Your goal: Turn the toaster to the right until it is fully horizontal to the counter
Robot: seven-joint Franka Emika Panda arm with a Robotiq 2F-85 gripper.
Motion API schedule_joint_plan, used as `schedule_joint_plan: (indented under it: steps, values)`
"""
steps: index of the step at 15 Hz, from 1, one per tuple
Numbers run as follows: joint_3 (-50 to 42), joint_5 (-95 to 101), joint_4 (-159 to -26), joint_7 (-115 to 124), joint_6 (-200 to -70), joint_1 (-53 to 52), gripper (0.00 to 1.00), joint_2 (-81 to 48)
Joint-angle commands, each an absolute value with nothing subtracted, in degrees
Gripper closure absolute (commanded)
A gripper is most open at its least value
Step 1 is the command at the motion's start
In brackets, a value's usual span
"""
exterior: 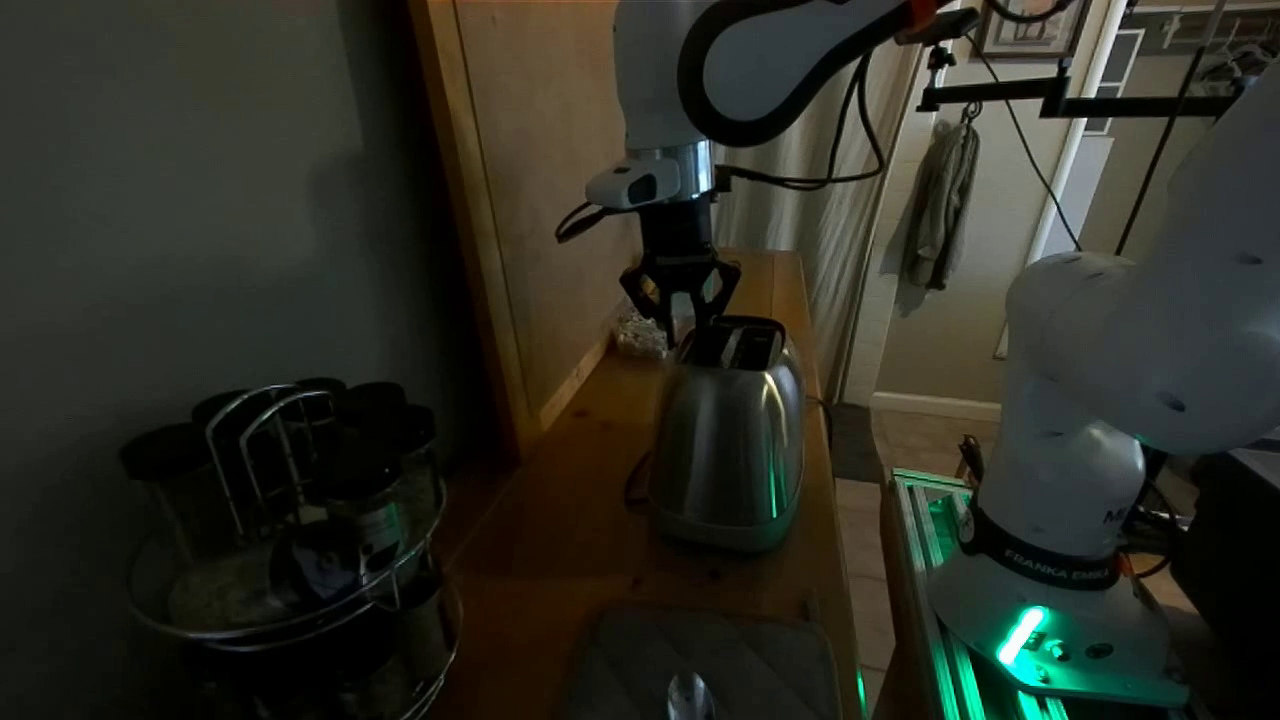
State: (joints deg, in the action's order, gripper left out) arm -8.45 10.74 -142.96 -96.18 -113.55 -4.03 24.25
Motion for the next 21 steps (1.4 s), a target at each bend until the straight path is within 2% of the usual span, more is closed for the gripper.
schedule_joint_plan:
  steps: [1,2,3,4,6,11,17,21]
  values:
    - [-7.6,13.1,-140.8,-101.1,-111.4,-3.5,0.92,24.0]
    - [-7.6,13.0,-140.8,-101.4,-111.4,-3.5,0.92,24.0]
    - [-7.6,12.1,-140.5,-100.8,-110.7,-3.4,0.72,24.0]
    - [-7.6,12.0,-140.3,-100.8,-110.4,-3.4,0.43,24.1]
    - [-7.5,11.8,-140.0,-100.9,-109.1,-3.2,0.36,24.5]
    - [-7.1,11.1,-135.1,-99.7,-102.3,-2.9,0.02,25.1]
    - [-5.8,8.1,-127.5,-83.0,-93.1,-1.5,0.00,24.5]
    - [-4.9,7.0,-127.6,-70.1,-94.4,-1.5,0.00,26.3]
